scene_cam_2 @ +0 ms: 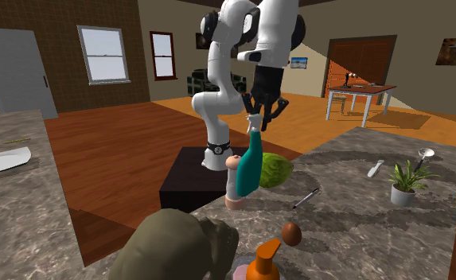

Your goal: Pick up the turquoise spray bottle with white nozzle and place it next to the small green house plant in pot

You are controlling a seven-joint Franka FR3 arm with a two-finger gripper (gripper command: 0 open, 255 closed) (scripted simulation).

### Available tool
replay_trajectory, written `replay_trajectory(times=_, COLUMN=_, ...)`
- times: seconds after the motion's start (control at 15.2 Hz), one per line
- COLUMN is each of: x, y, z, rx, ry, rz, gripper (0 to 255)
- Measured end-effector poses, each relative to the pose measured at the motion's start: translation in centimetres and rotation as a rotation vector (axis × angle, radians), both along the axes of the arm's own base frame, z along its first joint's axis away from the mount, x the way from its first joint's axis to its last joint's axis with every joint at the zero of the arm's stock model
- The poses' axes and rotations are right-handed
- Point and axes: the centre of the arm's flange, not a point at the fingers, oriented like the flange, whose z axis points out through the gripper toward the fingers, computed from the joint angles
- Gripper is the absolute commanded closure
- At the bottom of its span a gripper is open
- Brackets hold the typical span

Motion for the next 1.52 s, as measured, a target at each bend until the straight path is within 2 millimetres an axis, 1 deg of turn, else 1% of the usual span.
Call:
replay_trajectory(times=0.79, x=0.0, y=0.0, z=6.4, rx=0.0, ry=0.0, rz=0.0, gripper=255)
replay_trajectory(times=0.92, x=-0.1, y=-0.1, z=7.2, rx=0.0, ry=0.0, rz=0.0, gripper=255)
replay_trajectory(times=1.19, x=0.1, y=0.0, z=9.6, rx=0.0, ry=0.0, rz=0.0, gripper=255)
replay_trajectory(times=1.52, x=-0.1, y=0.0, z=12.2, rx=0.0, ry=0.0, rz=0.0, gripper=255)
